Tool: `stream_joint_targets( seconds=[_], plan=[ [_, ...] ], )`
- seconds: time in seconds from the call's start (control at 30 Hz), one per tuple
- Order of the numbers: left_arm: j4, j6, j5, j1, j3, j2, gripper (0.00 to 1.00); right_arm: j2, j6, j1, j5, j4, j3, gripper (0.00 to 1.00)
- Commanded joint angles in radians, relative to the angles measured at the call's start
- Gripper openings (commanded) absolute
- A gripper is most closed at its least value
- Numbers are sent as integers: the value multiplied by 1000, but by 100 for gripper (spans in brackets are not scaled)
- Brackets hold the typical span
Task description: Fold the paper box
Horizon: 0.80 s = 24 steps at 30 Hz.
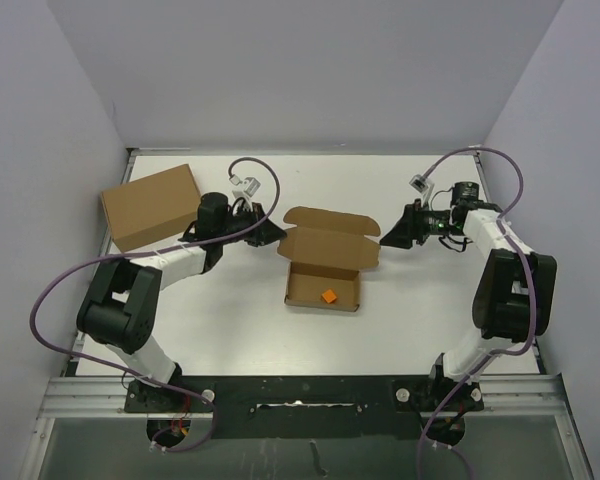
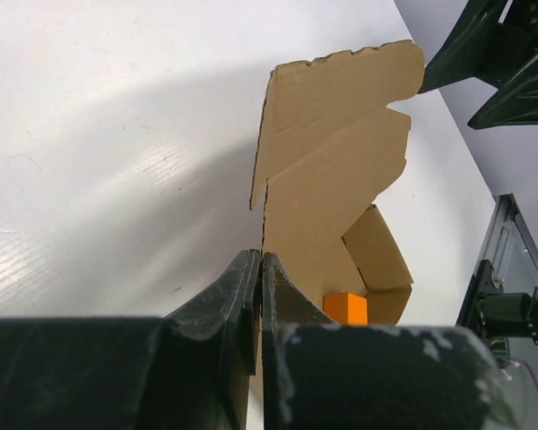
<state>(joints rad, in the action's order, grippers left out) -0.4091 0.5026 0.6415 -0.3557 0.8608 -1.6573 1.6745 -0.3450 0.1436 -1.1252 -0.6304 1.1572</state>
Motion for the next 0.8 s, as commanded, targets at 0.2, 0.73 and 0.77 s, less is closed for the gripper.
stream_joint_targets(
  seconds=[0.2,0.73,0.77],
  plan=[
    [-130,-24,-23,-9,-16,59,0,27,-64,-37,-22,-78,43,55],
    [-155,-26,-2,-11,-32,66,0,102,-29,-86,62,-48,65,41],
    [-154,-26,-2,-12,-32,65,0,99,-26,-83,65,-45,64,41]
  ],
)
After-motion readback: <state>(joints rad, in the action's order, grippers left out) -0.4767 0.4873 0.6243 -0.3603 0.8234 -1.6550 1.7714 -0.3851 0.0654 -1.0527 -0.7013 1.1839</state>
